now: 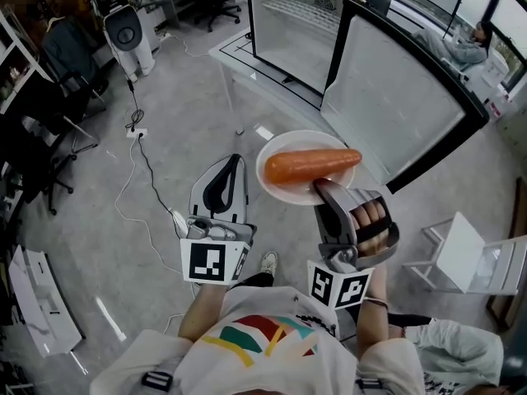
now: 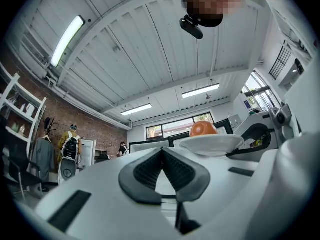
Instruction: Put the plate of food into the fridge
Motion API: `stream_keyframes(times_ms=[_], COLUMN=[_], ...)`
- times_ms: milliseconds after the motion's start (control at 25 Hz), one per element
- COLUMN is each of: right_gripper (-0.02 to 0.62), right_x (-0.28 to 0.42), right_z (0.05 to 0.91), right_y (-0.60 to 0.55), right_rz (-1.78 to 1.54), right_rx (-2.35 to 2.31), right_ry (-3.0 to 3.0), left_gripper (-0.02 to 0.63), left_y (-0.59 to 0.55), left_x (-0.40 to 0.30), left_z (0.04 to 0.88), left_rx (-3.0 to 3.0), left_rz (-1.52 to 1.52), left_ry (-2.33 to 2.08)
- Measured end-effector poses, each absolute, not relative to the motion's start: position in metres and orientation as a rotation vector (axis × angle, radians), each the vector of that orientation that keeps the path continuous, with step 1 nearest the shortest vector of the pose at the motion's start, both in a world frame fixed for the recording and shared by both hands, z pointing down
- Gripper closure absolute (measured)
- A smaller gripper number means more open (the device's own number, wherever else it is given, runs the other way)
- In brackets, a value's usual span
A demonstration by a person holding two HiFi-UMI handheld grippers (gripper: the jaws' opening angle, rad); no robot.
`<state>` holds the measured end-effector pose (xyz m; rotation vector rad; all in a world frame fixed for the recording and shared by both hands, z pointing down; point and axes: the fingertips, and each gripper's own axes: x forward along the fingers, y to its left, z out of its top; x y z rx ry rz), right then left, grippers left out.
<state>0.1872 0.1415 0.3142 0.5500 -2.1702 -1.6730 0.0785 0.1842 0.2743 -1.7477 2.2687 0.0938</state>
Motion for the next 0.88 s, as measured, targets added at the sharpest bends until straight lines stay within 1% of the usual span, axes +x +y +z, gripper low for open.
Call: stream_keyframes(times_ms=[320, 640, 880], right_gripper=[0.568, 0.568, 0.568], right_x=[0.128, 0.094, 0.081], right_z=[0.301, 0.306, 0.307], right_y=[0.097, 0.079, 0.071], right_rz=[-1.687, -1.692, -1.673], right_rx=[0.623, 0.608, 0.607], right_ry=[-2.141, -2.114, -2.105], left_gripper=[0.598, 0.598, 0.598], left_y=[0.141, 0.124, 0.116], left_x=[0.015, -0.018, -0.034], left_z=[0.261, 0.26, 0.262], left_rx=[-1.747, -1.764, -1.779], left_rz=[0.154, 0.192, 0.206], left_ry=[2.215, 2.195, 2.198])
